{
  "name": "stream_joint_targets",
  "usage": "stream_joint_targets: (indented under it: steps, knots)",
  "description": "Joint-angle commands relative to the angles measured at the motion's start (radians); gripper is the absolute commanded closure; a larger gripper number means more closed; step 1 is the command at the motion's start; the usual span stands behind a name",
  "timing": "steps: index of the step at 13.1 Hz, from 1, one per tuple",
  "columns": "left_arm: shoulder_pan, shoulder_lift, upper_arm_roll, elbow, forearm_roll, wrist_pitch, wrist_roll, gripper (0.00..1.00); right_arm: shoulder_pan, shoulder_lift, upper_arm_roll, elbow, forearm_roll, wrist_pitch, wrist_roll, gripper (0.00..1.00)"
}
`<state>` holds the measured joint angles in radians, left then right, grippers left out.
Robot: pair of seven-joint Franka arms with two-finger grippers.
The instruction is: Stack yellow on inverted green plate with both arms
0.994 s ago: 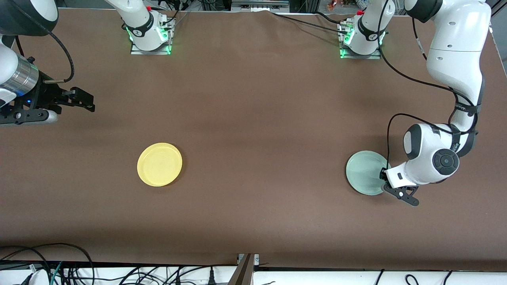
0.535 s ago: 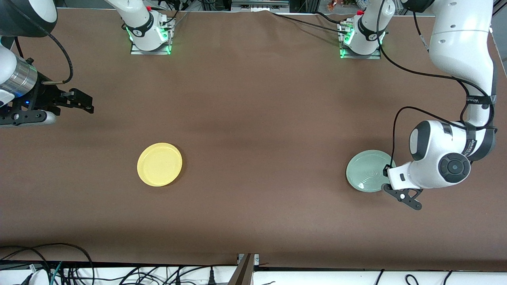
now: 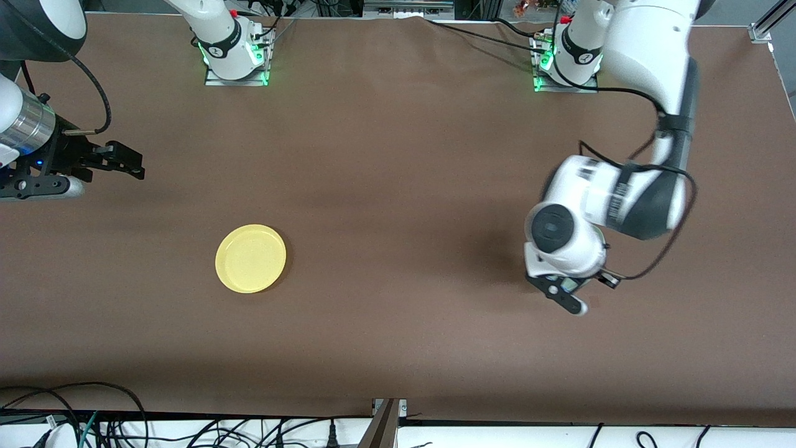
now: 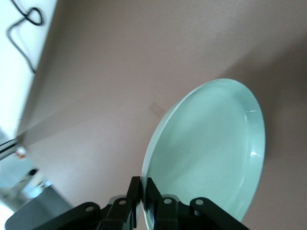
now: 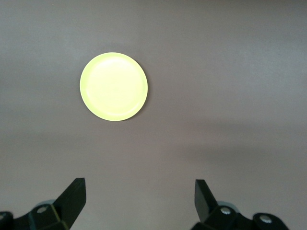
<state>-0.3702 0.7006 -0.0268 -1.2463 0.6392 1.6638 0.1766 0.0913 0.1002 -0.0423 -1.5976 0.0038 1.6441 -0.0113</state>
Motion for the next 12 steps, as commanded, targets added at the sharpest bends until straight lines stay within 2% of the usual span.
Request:
stream_joint_targets:
  steps: [1, 3, 5, 8, 12]
  knots:
    - [-0.135, 0.016, 0.019, 0.024, 0.187, -0.097, -0.089, 1.0, -0.004, 0.025, 0.005, 0.002, -0.014, -0.006, -0.006, 0.0]
    - [-0.229, 0.039, 0.021, 0.018, 0.345, -0.149, -0.094, 1.0, -0.013, 0.079, 0.004, 0.002, 0.001, 0.006, -0.015, 0.0]
    - [-0.298, 0.075, 0.021, 0.018, 0.445, -0.211, -0.173, 1.0, -0.015, 0.151, 0.002, 0.001, 0.048, 0.045, -0.019, 0.0]
    - [-0.404, 0.158, 0.021, 0.016, 0.525, -0.312, -0.342, 1.0, -0.018, 0.263, 0.004, -0.002, 0.058, 0.159, -0.021, 0.0]
    - [-0.53, 0.243, 0.019, 0.024, 0.527, -0.381, -0.526, 1.0, -0.007, 0.428, 0.013, -0.001, 0.058, 0.366, -0.025, 0.0]
